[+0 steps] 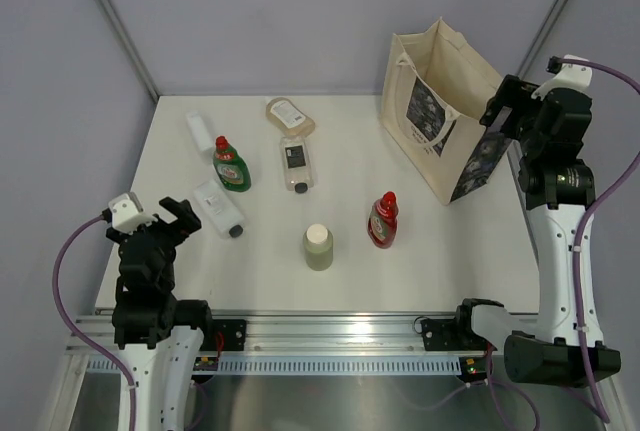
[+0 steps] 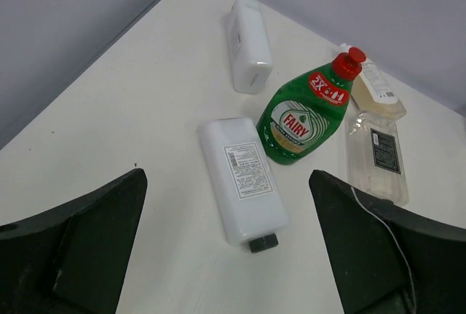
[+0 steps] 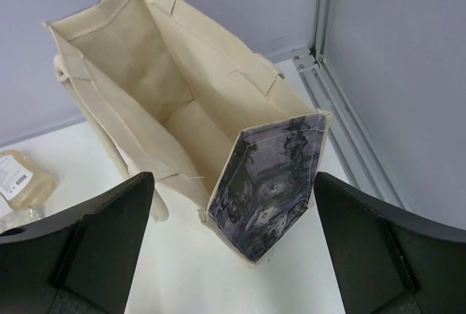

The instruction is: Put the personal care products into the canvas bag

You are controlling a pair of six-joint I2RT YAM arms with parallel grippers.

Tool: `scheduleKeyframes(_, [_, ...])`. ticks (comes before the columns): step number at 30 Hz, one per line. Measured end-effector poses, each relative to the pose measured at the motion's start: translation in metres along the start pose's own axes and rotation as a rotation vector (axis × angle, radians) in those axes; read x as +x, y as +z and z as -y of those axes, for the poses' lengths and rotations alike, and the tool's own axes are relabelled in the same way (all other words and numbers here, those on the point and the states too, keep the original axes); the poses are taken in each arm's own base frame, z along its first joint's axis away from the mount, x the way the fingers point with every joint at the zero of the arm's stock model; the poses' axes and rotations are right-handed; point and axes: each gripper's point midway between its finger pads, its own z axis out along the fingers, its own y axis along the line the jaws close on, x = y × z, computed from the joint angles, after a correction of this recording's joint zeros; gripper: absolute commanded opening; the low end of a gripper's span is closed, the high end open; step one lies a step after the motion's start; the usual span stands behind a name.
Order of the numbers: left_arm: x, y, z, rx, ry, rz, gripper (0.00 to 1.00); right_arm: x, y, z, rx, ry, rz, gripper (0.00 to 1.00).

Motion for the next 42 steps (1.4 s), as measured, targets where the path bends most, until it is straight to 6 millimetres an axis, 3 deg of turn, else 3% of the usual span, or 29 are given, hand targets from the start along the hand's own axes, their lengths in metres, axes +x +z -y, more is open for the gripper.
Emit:
scheduleKeyframes(4, [0.008, -0.002, 0.000, 0.003, 0.001, -0.034, 0.99, 0.030, -0.010, -0.024, -0.222, -0.204, -0.101, 0.99])
scheduleKeyframes(9, [0.017, -0.005, 0.005, 0.031, -0.014, -0.082, 0.99, 0.106, -0.076, -0.073, -0.785, -0.573, -0.270, 1.00])
scheduleKeyframes(12, [0.016, -0.009, 0.010, 0.054, -0.024, -0.103, 0.99, 0.137, -0.114, -0.091, -1.026, -0.632, -0.309, 0.99])
scheduleKeyframes(16, [0.015, -0.013, 0.020, 0.099, -0.040, -0.122, 0.99, 0.174, -0.131, -0.102, -1.159, -0.627, -0.394, 1.00])
scheduleKeyframes(22, [0.022, -0.021, 0.037, 0.203, -0.060, -0.168, 0.99, 0.241, -0.133, -0.116, -1.199, -0.638, -0.595, 1.00])
scheduleKeyframes(28, [0.025, -0.029, 0.059, 0.329, -0.077, -0.194, 0.99, 0.295, -0.114, -0.122, -1.077, -0.665, -0.692, 1.00])
scheduleKeyframes(31, [0.031, -0.032, 0.065, 0.369, -0.086, -0.220, 0.99, 0.306, -0.097, -0.125, -0.997, -0.677, -0.675, 1.00])
scheduleKeyframes(37, [0.040, -0.033, 0.072, 0.413, -0.103, -0.256, 0.99, 0.302, -0.070, -0.150, -0.945, -0.626, -0.582, 0.99])
scheduleKeyframes(38, [0.041, -0.032, 0.074, 0.419, -0.106, -0.261, 0.99, 0.301, -0.067, -0.155, -0.941, -0.611, -0.572, 0.96])
scheduleKeyframes(39, [0.041, -0.032, 0.075, 0.424, -0.109, -0.263, 0.99, 0.301, -0.065, -0.159, -0.936, -0.596, -0.563, 0.83])
scheduleKeyframes(41, [0.042, -0.030, 0.078, 0.432, -0.120, -0.275, 0.99, 0.301, -0.062, -0.165, -0.927, -0.568, -0.555, 0.69])
scheduleKeyframes(42, [0.043, -0.029, 0.080, 0.436, -0.126, -0.281, 0.99, 0.302, -0.061, -0.167, -0.921, -0.548, -0.559, 0.55])
